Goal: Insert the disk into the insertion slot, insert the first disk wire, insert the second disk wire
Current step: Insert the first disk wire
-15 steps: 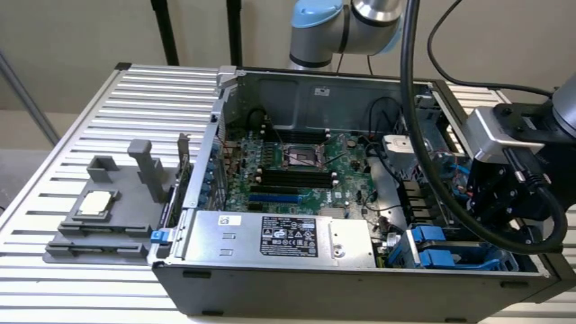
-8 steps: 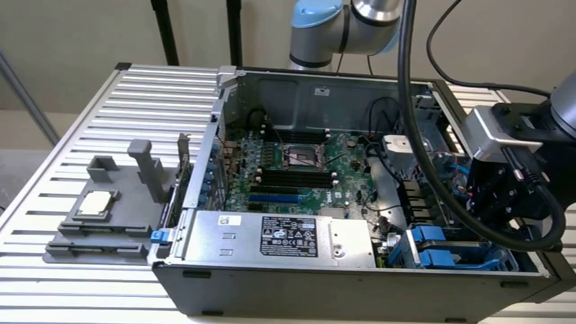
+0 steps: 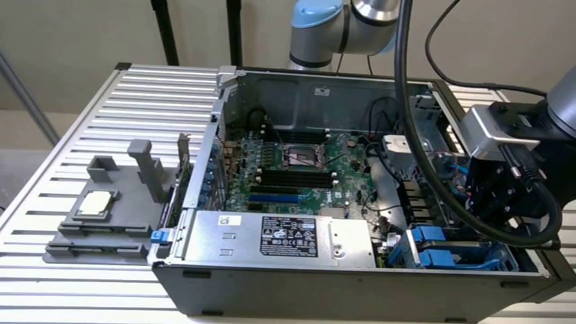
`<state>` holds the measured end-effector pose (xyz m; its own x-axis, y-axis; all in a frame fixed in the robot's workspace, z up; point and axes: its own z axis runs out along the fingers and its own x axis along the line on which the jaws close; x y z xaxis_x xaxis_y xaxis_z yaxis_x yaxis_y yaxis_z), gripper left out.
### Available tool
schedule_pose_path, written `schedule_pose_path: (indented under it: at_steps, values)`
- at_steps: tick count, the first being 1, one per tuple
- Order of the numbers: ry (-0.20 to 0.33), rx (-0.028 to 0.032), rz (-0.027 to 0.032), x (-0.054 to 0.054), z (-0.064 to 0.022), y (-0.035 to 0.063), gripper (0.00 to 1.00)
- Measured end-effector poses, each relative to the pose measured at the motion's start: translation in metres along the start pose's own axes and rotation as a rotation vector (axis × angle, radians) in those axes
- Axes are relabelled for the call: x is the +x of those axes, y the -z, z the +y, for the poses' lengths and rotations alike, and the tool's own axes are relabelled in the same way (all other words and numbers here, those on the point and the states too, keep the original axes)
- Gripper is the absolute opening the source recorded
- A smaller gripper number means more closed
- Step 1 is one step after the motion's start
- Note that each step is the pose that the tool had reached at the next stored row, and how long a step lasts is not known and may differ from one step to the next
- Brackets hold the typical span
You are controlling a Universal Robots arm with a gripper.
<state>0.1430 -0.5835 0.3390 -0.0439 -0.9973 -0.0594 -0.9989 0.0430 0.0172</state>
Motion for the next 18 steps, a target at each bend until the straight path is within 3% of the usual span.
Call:
schedule_pose_path:
  at_steps: [7,18]
  values:
    - [-0.001,0.0008,0.0169,-0.0010,-0.0002,-0.0020,0.16]
    - [-0.001,0.0014,0.0297,-0.0048,-0.0043,-0.0042,0.16]
